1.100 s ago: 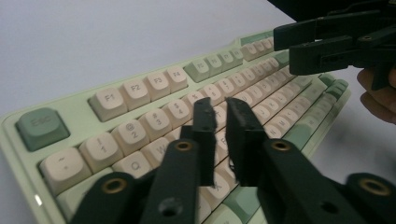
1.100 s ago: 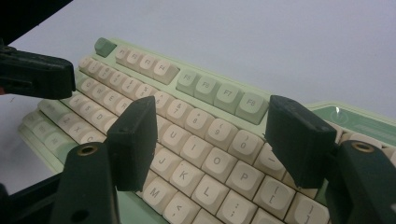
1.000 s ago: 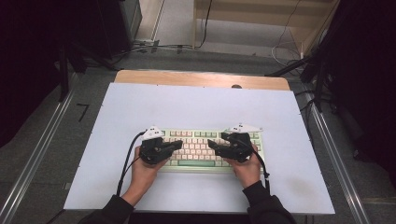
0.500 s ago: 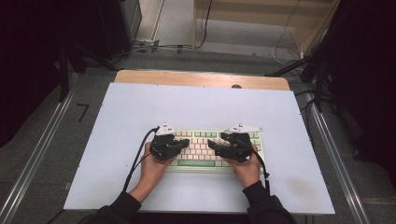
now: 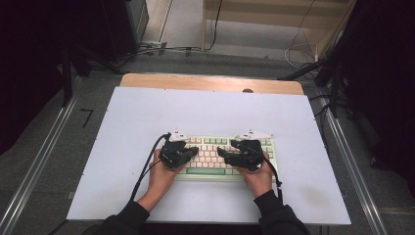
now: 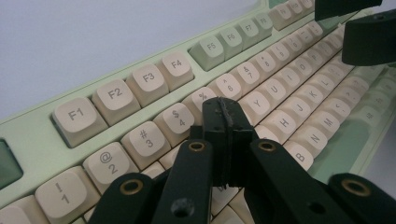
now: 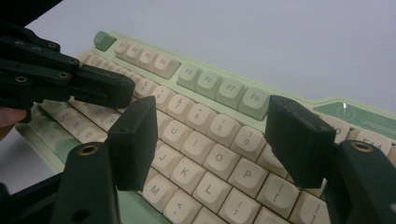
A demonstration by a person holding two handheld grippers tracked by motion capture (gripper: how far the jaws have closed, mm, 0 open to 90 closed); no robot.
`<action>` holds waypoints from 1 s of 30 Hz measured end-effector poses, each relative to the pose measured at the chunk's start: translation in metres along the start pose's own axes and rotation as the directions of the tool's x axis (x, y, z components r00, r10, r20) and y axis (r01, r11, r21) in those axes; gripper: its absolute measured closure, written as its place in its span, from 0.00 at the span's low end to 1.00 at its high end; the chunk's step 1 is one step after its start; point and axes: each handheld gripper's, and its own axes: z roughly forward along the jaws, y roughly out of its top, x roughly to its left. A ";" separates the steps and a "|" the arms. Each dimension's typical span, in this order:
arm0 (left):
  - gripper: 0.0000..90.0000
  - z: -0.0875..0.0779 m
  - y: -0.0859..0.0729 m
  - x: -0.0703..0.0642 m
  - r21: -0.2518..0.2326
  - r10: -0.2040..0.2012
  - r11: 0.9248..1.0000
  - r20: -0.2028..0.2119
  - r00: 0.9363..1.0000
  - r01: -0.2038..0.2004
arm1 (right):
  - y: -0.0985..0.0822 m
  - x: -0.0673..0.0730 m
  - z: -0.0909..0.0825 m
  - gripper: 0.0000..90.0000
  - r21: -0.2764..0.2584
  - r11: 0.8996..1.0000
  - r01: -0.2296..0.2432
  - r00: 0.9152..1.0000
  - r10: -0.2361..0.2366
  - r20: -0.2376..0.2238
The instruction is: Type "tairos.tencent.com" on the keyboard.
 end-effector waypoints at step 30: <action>0.35 -0.043 -0.012 0.012 -0.166 -0.045 0.985 0.000 0.999 0.045 | -0.002 -0.002 -0.004 0.97 0.001 0.999 0.054 0.998 -0.054 -0.020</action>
